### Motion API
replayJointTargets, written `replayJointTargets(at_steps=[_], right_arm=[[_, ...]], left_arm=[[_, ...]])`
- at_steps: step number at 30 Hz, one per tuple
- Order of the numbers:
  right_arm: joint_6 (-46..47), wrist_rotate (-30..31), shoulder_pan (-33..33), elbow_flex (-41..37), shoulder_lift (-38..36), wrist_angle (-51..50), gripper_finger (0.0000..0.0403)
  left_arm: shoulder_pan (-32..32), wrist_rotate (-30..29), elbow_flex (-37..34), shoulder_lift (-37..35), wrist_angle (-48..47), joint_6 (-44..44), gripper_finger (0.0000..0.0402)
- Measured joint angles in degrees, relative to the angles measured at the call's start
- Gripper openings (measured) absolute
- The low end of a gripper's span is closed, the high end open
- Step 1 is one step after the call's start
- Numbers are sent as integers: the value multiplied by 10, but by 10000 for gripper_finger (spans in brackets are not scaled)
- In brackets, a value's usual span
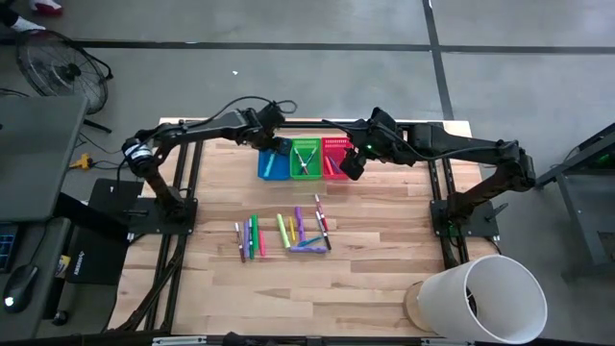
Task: Pick & Place Markers
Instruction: Put the red marker pen into the green bin
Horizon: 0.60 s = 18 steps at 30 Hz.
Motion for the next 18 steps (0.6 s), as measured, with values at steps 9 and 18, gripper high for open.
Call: replayJointTargets(at_steps=[9,18], right_arm=[[43,-26,0,0,0,0,232],[119,-64,3,0,7,0,232]], left_arm=[[-19,-12,10,-107,-6,122,180],[-115,-73,-26,-253,1,172,181]])
